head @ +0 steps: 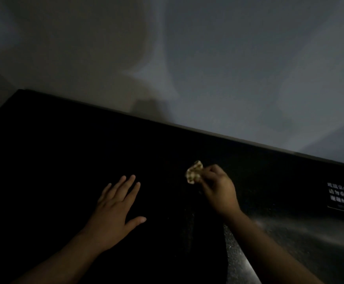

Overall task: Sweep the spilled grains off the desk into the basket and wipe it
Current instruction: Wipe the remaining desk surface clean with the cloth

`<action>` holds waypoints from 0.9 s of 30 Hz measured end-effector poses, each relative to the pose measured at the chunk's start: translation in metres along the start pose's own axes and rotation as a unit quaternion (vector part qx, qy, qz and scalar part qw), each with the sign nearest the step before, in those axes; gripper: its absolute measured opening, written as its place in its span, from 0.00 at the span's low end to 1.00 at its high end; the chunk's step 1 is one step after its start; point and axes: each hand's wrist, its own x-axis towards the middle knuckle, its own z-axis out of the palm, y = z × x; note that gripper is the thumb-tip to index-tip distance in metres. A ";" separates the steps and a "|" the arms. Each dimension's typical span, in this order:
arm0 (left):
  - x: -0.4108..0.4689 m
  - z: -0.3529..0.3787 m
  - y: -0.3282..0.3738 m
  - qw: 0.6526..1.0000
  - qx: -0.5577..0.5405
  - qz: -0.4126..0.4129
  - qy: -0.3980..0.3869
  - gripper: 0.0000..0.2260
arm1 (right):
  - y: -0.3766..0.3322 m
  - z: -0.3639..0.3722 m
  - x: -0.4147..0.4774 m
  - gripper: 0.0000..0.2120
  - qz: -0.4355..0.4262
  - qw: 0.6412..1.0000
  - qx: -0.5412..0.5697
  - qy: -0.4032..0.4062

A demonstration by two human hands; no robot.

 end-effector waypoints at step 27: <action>0.002 0.001 -0.001 0.998 0.056 -0.013 -0.033 0.44 | 0.006 -0.021 0.048 0.08 0.075 0.984 -0.057 0.150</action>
